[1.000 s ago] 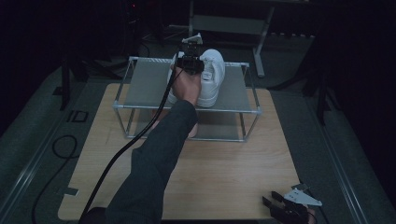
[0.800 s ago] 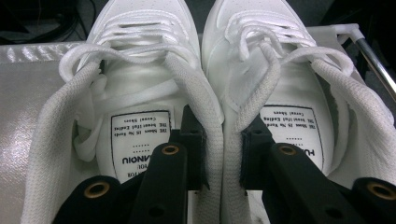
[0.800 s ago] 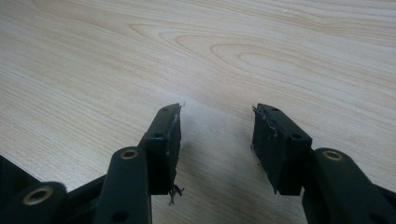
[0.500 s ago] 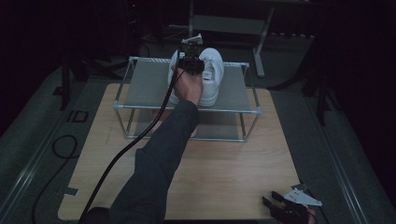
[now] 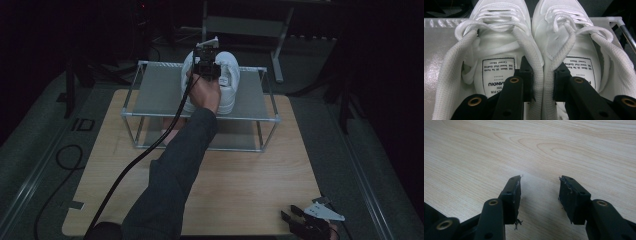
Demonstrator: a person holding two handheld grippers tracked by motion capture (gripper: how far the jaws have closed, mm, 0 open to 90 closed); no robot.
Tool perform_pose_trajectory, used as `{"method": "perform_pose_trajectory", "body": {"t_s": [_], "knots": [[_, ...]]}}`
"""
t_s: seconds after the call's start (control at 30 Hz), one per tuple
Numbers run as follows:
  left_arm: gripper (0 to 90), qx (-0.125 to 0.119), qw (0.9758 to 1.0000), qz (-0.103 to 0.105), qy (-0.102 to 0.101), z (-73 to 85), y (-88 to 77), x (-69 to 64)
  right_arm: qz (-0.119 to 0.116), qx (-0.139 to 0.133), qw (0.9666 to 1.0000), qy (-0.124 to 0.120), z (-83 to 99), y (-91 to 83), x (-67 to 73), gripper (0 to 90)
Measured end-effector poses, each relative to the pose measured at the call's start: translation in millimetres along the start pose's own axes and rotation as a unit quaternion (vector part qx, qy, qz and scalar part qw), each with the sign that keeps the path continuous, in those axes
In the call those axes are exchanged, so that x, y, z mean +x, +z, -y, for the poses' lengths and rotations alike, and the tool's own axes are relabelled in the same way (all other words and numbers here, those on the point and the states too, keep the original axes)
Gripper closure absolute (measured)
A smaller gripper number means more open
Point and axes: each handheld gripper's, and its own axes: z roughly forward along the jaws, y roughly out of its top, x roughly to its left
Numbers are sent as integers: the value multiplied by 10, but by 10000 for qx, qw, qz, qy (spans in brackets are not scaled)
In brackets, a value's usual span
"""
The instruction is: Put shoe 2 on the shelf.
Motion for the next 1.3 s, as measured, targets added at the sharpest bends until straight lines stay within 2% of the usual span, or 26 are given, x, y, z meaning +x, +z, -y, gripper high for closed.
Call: {"method": "perform_pose_trajectory", "body": {"t_s": [0.2, 0.7, 1.0, 1.3], "knots": [[745, 48, 10000, -7, -20, -8, -6, -43, -1, 2, 10000, -1, 0, 0, -1, 513], [686, 56, 9998, 57, 200, 14, 13, -38, 5, 2, 10000, -25, -2, 2, 2, 512], [632, 105, 9987, 73, 502, 12, 13, -25, -2, 1, 10000, -28, -2, 3, 3, 512], [540, 196, 9968, 227, 734, 14, 0, 0, -9, 4, 10000, -37, -3, 4, 7, 508]]}}
